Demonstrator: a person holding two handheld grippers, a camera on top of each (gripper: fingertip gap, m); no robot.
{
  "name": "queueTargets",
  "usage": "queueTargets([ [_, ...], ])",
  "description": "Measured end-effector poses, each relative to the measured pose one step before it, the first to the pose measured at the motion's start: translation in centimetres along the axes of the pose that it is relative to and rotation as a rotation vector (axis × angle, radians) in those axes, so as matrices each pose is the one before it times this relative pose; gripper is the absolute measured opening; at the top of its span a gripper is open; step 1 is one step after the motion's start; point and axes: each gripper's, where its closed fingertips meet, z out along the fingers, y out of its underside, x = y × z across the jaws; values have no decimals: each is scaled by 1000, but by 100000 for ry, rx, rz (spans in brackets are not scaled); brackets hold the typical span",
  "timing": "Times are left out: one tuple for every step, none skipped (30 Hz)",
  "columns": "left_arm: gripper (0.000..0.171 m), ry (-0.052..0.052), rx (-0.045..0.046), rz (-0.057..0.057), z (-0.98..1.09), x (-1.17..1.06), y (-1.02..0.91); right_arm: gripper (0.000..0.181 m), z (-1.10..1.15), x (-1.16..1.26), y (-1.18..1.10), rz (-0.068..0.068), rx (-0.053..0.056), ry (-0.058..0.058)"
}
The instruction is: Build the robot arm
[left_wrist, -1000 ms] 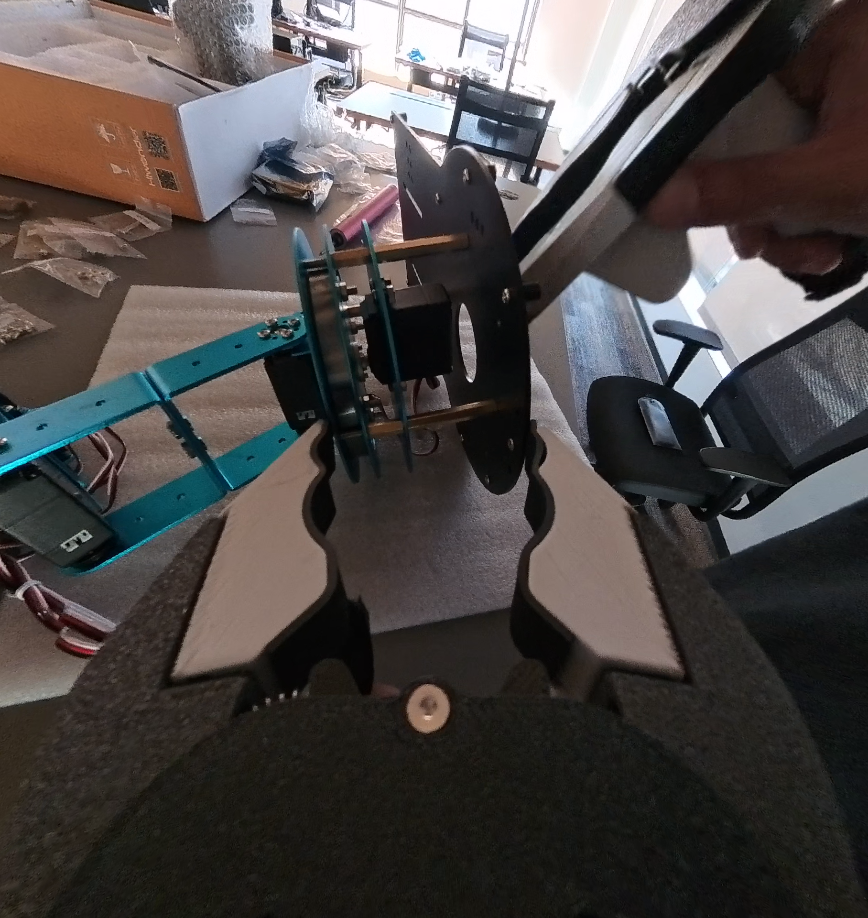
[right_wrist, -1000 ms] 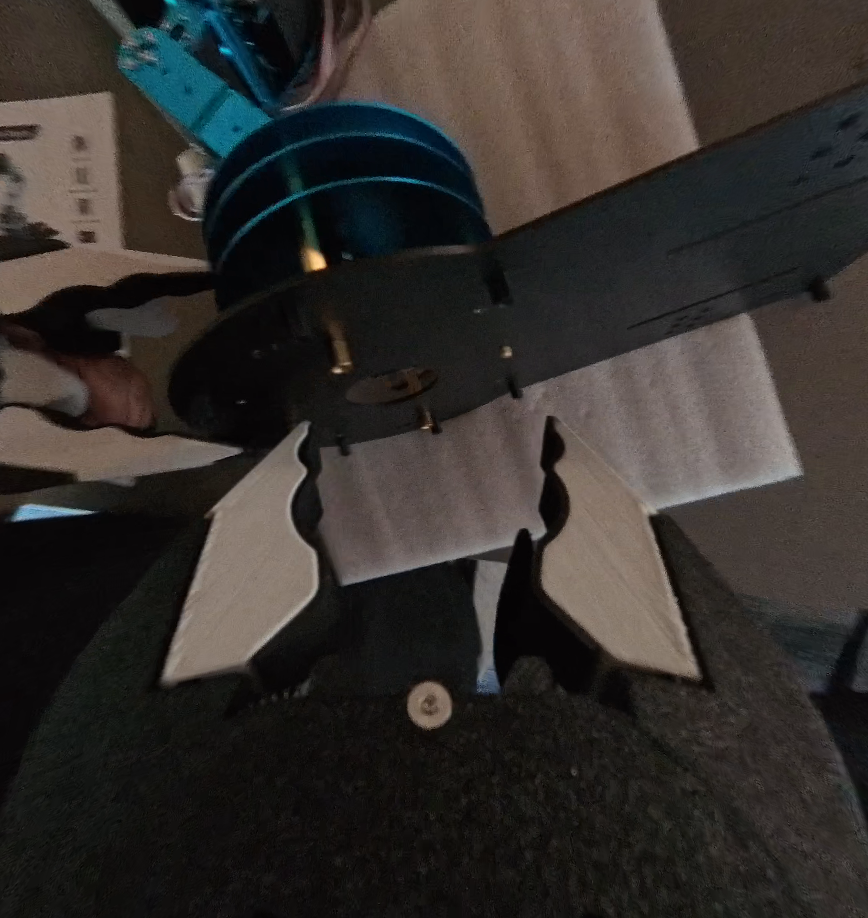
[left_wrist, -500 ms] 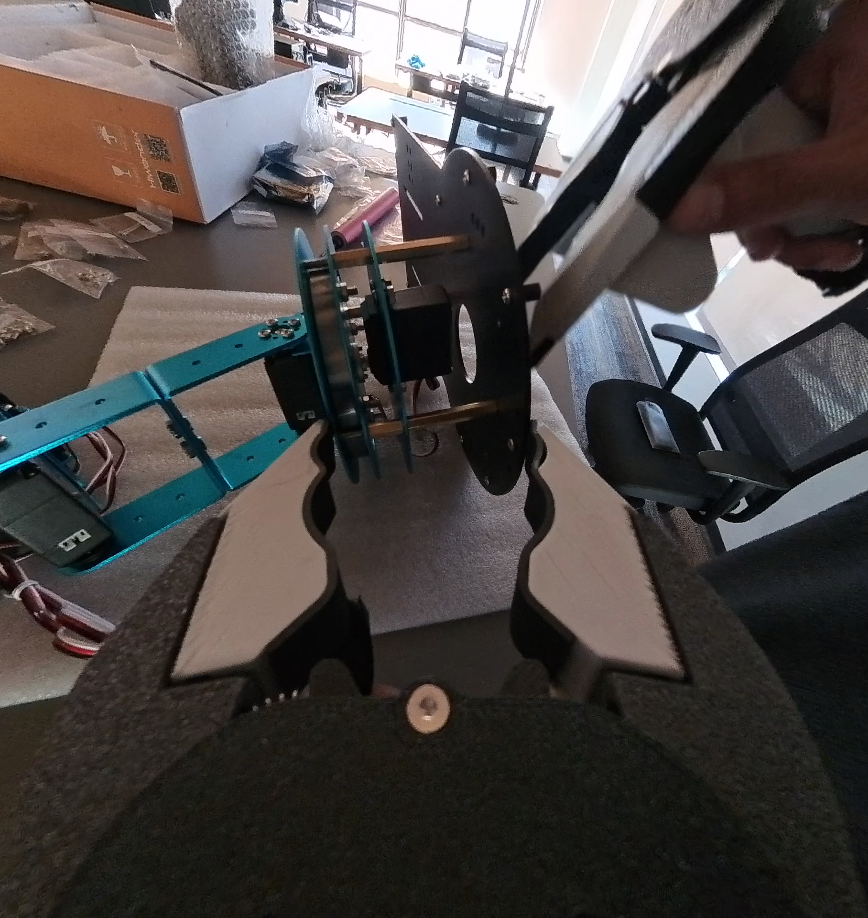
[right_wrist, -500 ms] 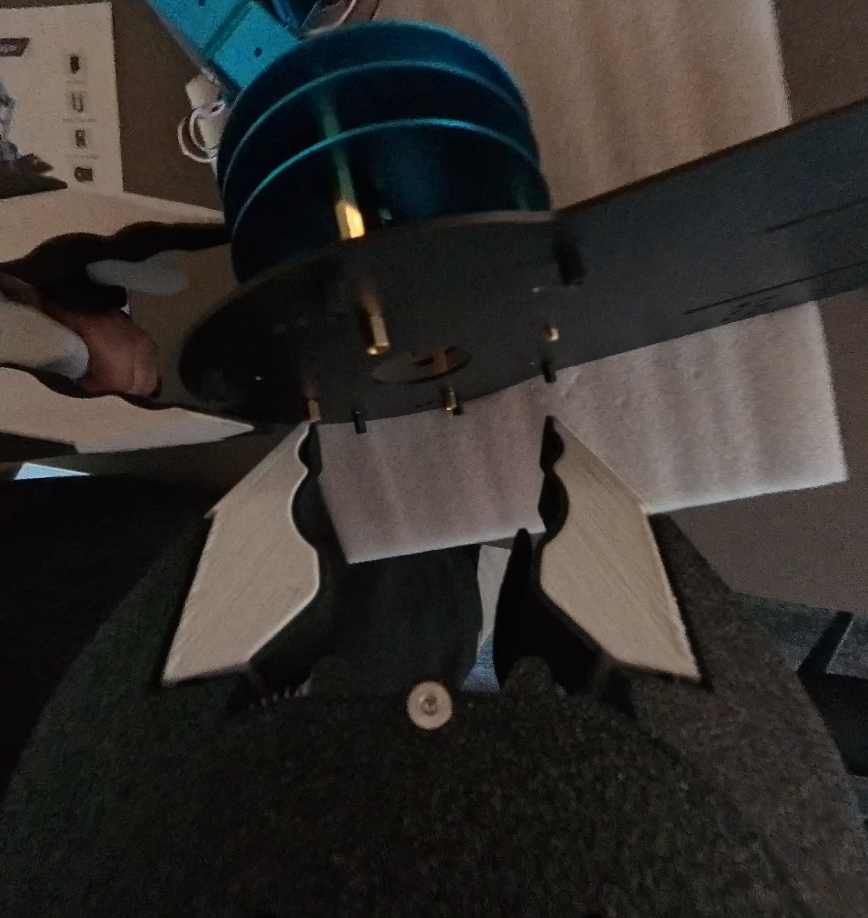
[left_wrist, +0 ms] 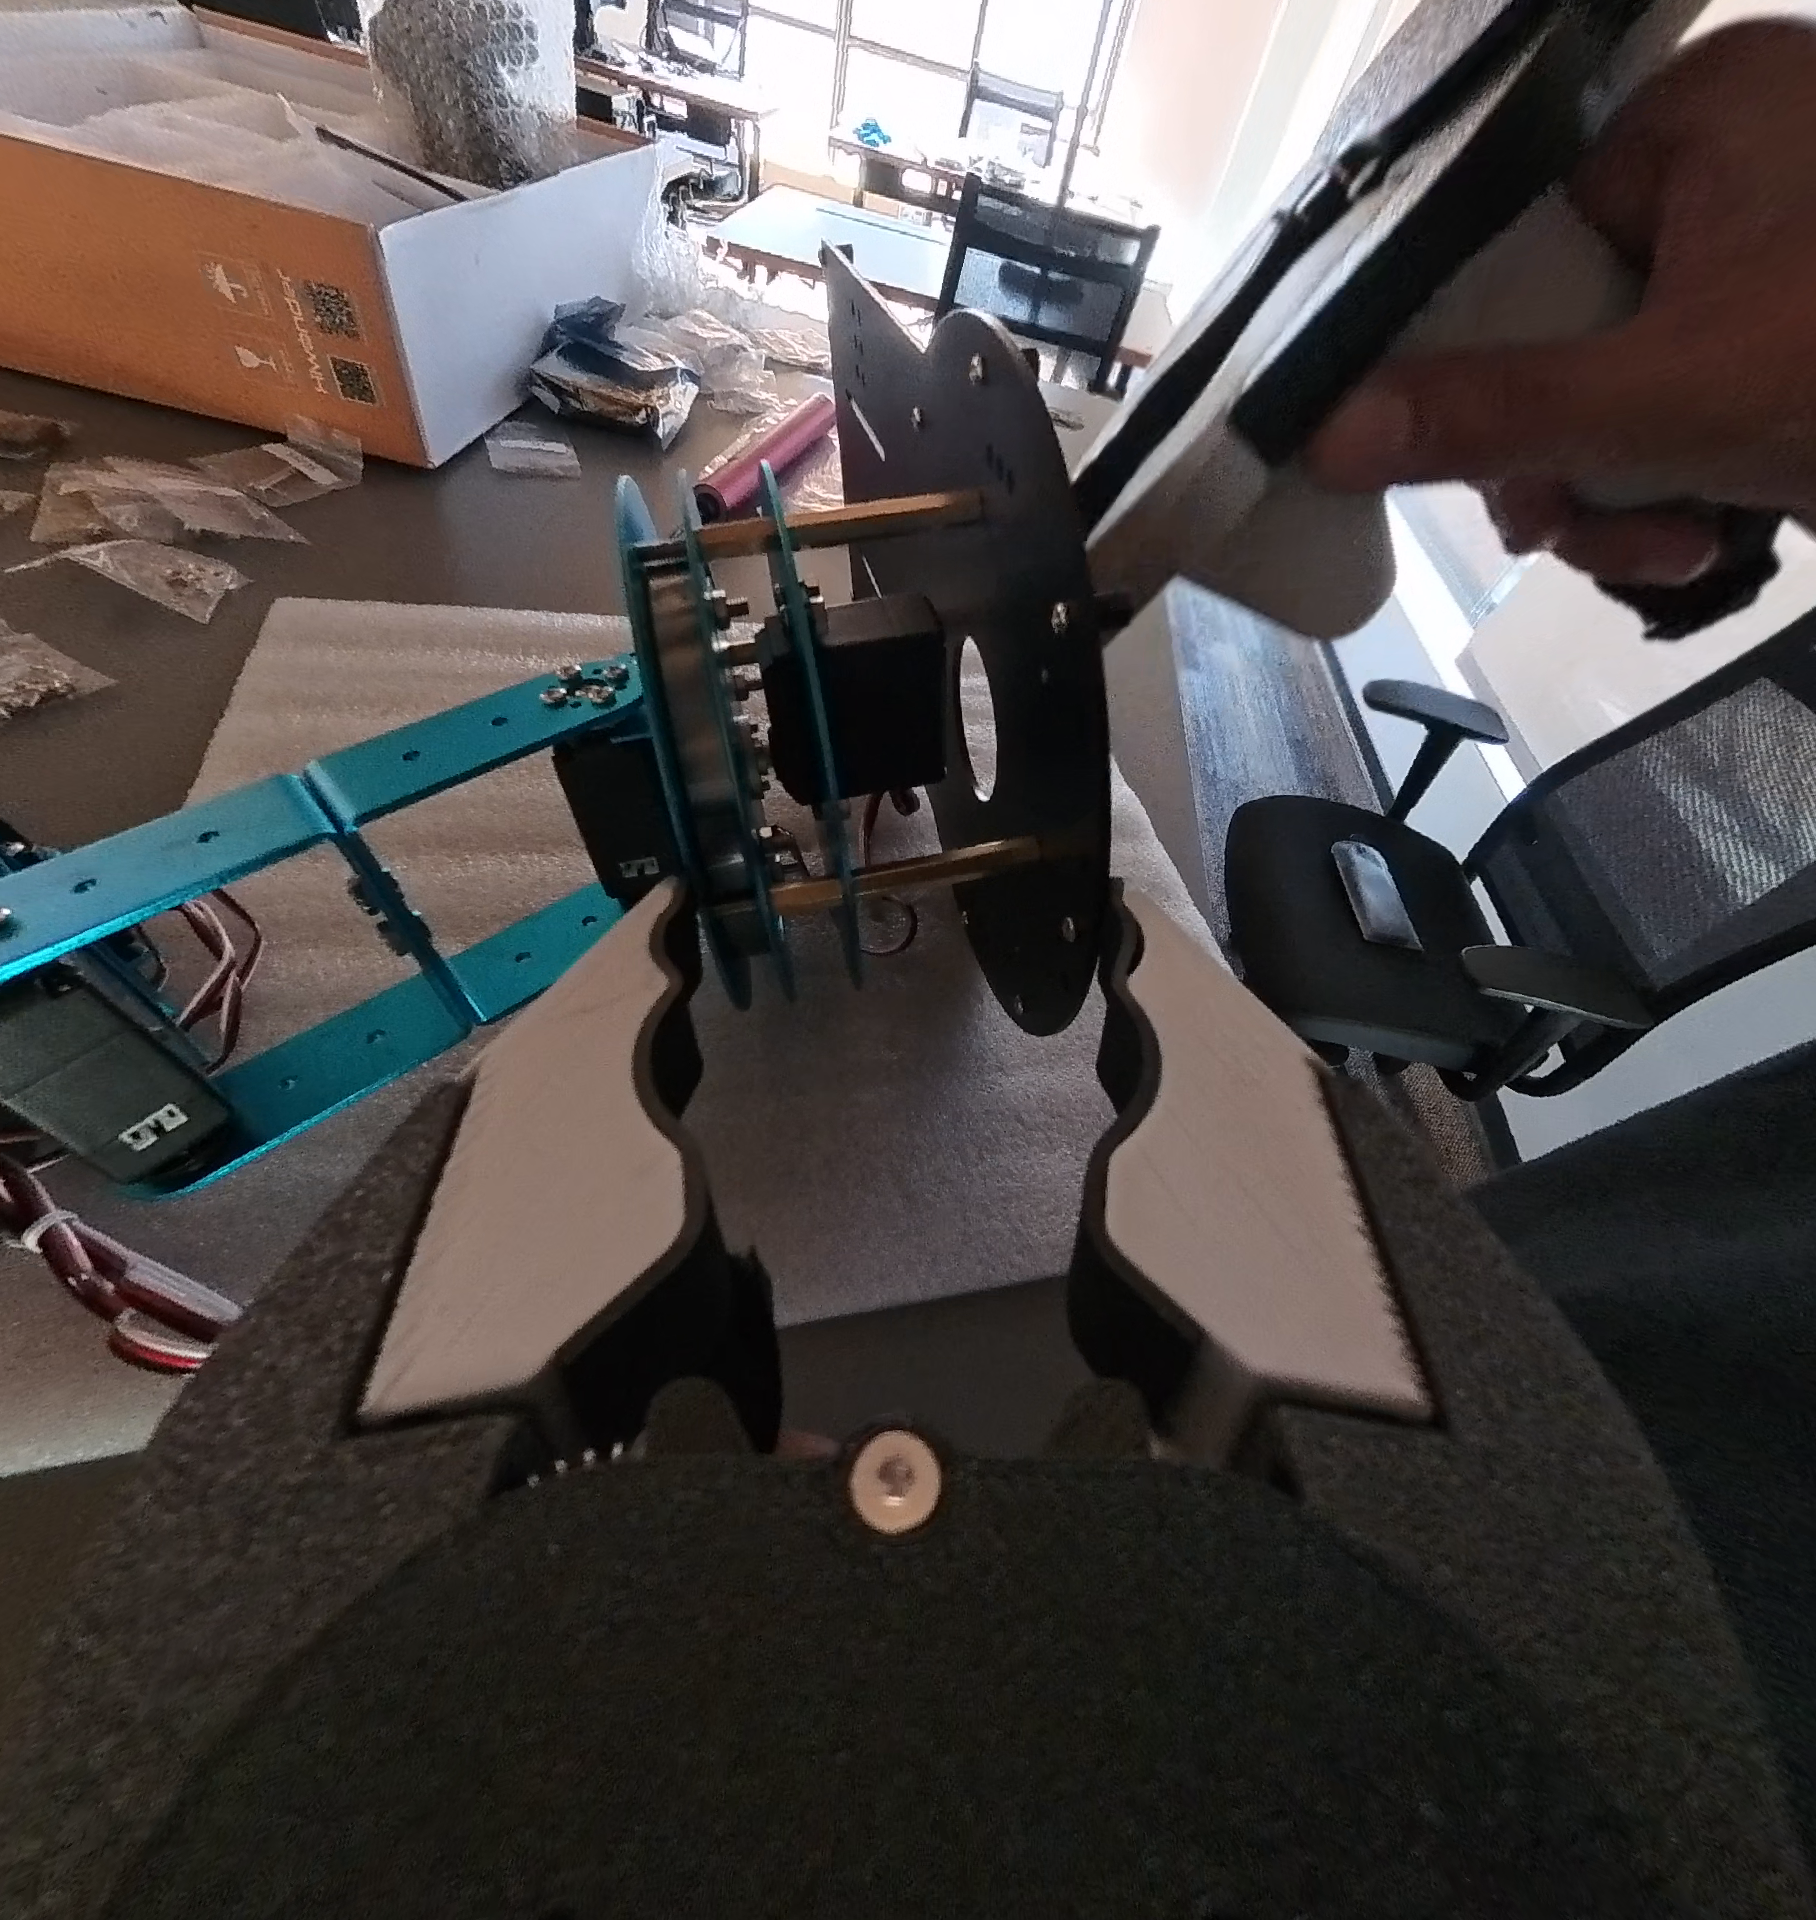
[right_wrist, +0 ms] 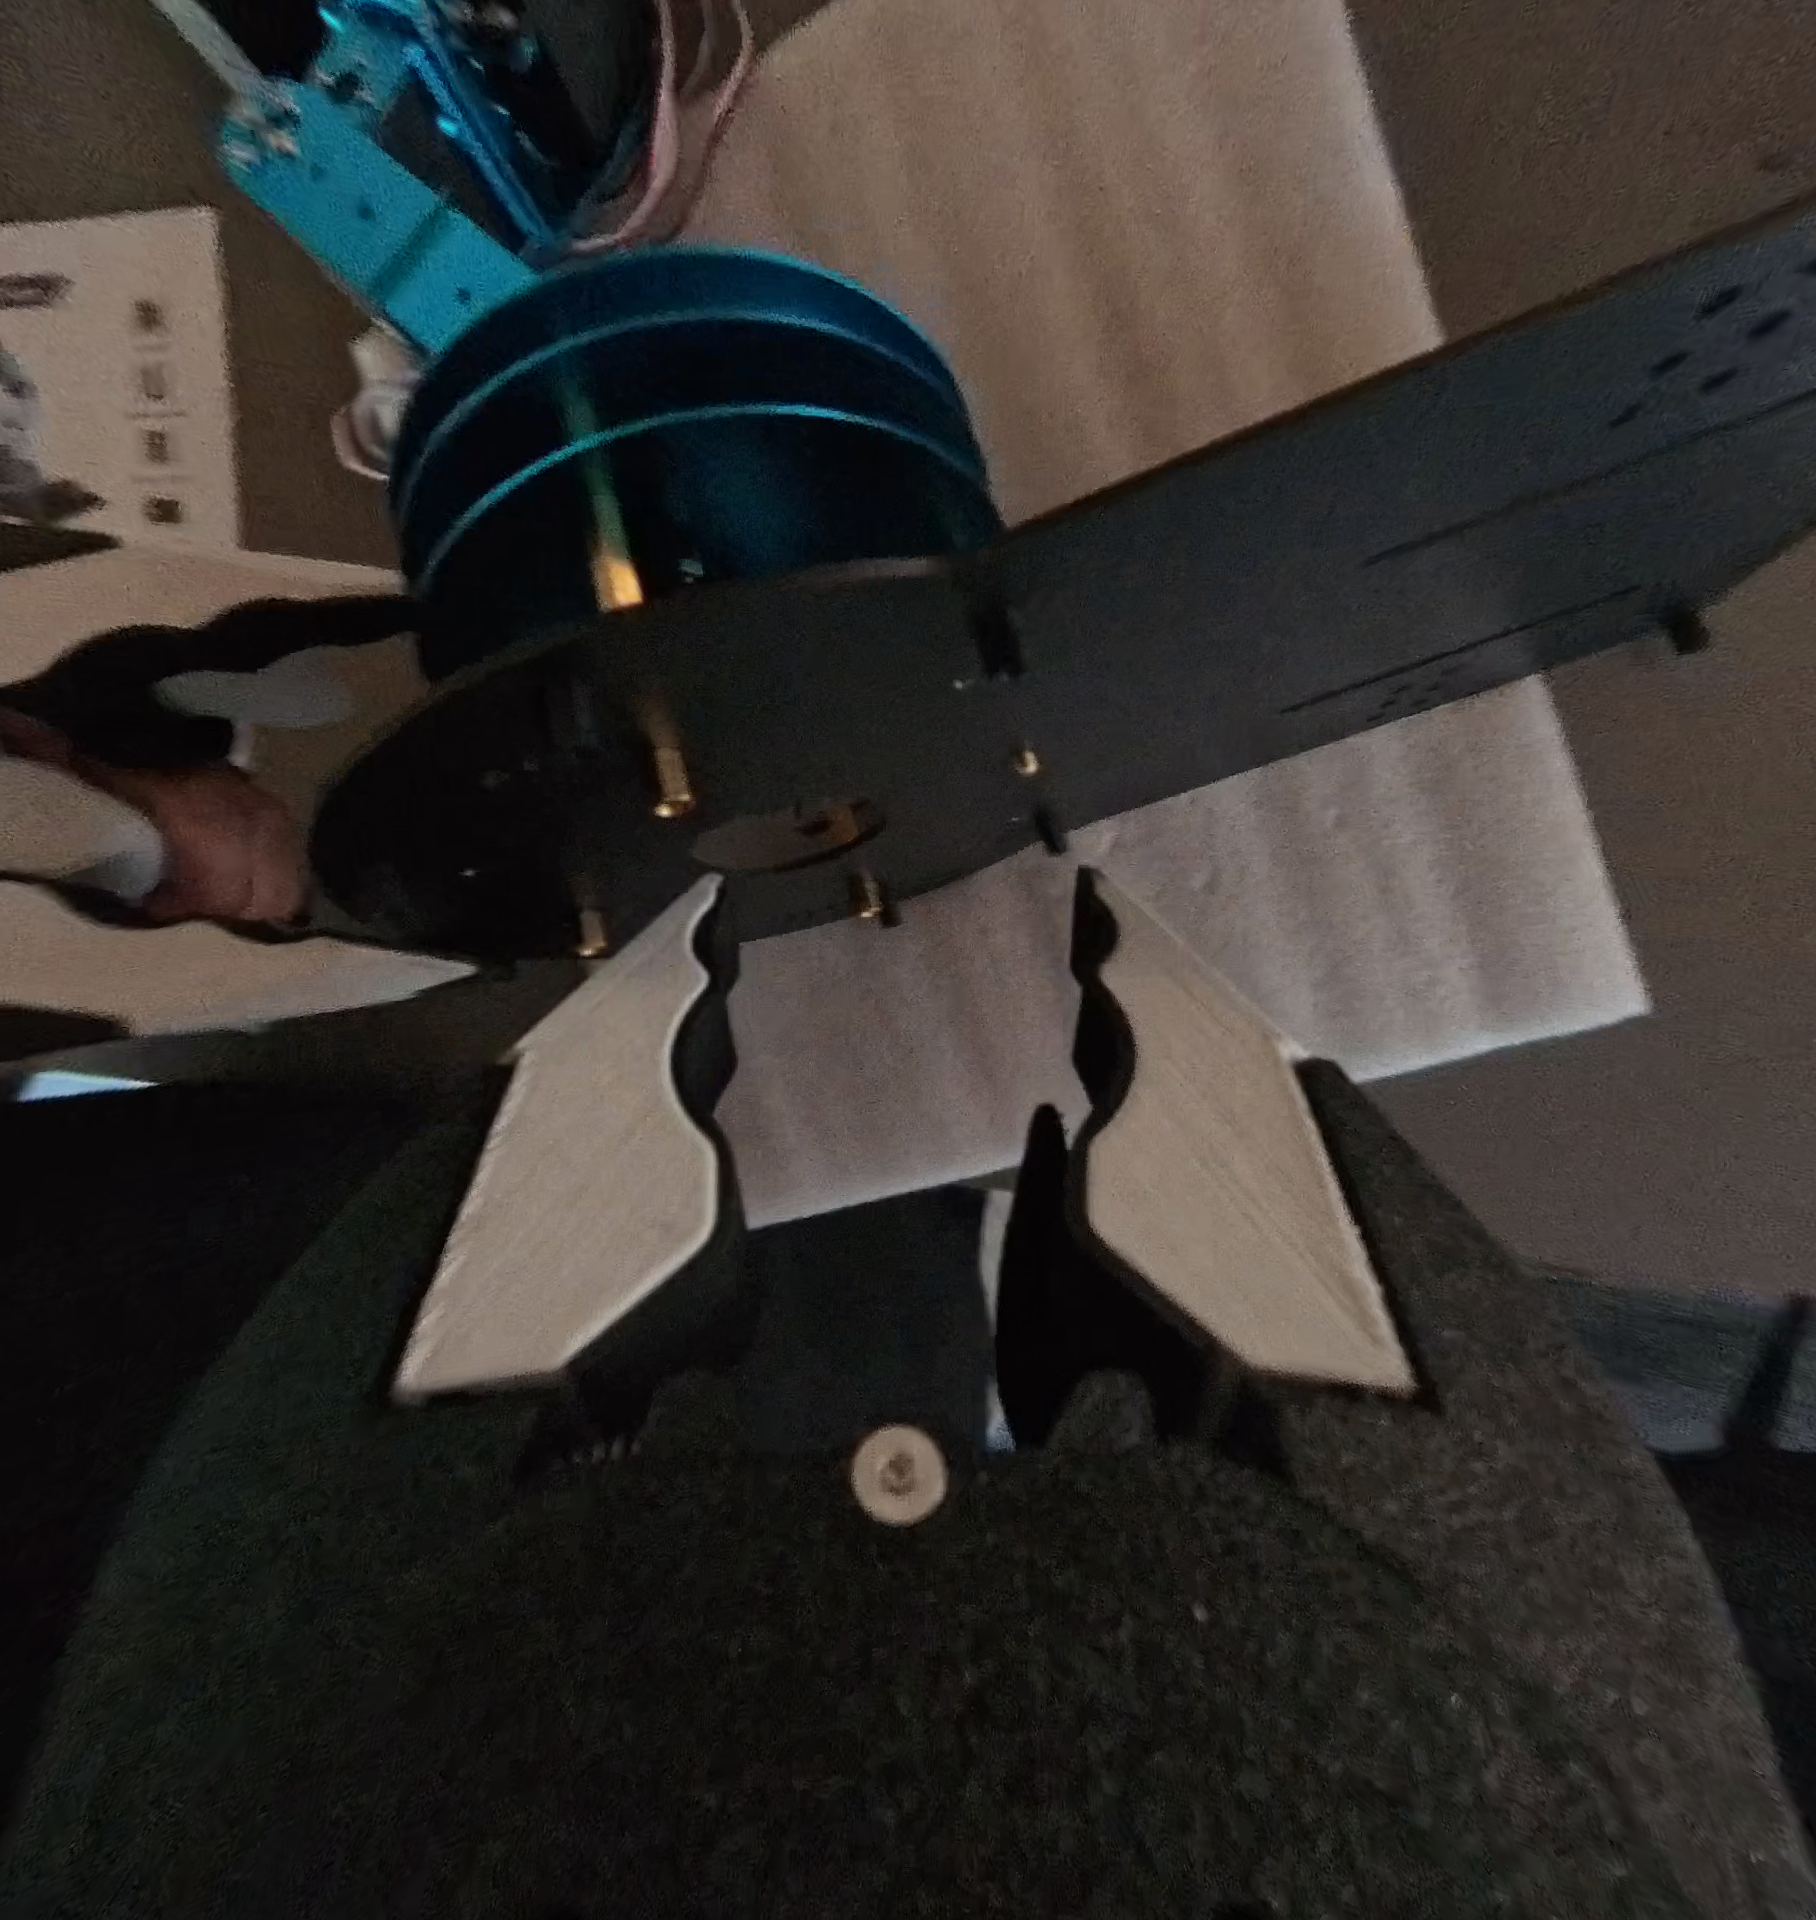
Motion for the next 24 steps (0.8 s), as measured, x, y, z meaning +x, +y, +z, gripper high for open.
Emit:
queueTargets([
  [77, 20, 195, -139, -11, -4, 10, 63, -389, -1430, -144, 1394, 1095, -11495],
  [77, 59, 57, 55, 10, -8, -12, 45, -181, -2145, 244, -1012, -637, -13846],
  [77, 80, -52, 97, 5, -7, -19, 23, 235, -1181, 636, -2705, -2388, -5292],
  [77, 81, -30, 27, 15, -16, -17, 26, 509, -183, 684, -4341, -3016, 2866],
  [77, 54, 31, -5, -1, -1, -5, 29, 749, -396, 664, -4552, -3474, 1700],
  [77, 3, 36, -40, -3, 4, 8, 31, 746, -212, 284, -2517, -1569, 1820],
  [77, -25, 37, -9, -9, 10, 12, 31, 570, -359, -72, -1893, 521, -325],
  [77, 7, 34, 9, -4, 1, 8, 27, 330, -223, -314, -2033, 2753, 60],
  [77, 32, -81, 64, 0, -1, -1, 25, 85, 127, -250, -2007, 2688, 1400],
  [77, 21, -250, 116, 0, -8, -4, 23, 103, 78, -6, -2930, 1594, 2111],
  [77, 21, -168, 61, 0, -3, -2, 19, -40, 456, 97, -3713, 1386, 4841],
  [77, 21, 74, -48, 2, -3, -11, 18, 20, -38, 107, -3707, 702, 1749],
  [77, 20, 95, -118, 6, 0, -5, 14, 64, -210, 11, -4949, 1002, 2160],
  [77, -12, -22, -46, 1, 0, 12, 12, 64, 41, -80, -5732, 1466, 4249],
  [77, -22, -22, -45, 7, -3, 0, 11, 81, 24, -54, -5138, 817, 4165],
  [77, 55, -15, -150, -9, -20, -14, 8, -8, -69, -113, -4303, 908, 3619],
  [77, 83, -95, -80, 4, -27, -10, 5, 53, -134, -32, -1843, 731, 1919],
  [77, 53, -194, 75, -5, -9, 1, 5, 4, -38, 10, 639, 654, 1140],
  [77, -2, -217, 202, -2, 15, 11, 5, -19, -81, 45, 3696, 165, -1860],
  [77, -67, -114, 168, 2, 18, 10, 5, -55, -110, 34, 8459, -153, -5785],
  [77, -36, 79, -158, -6, 11, -17, 5, -17, -64, -9, 12548, 609, -8385],
  [77, 55, -7, -208, 7, -12, -9, 5, 32, -133, 9, 15619, 1442, -10080],
  [77, 64, -96, 150, -1, -14, 9, 4, -12, -212, 64, 19596, 1315, -12283],
  [77, -41, -53, 323, -2, 14, 5, 4, -53, -196, 18, 18490, 969, -12935],
])
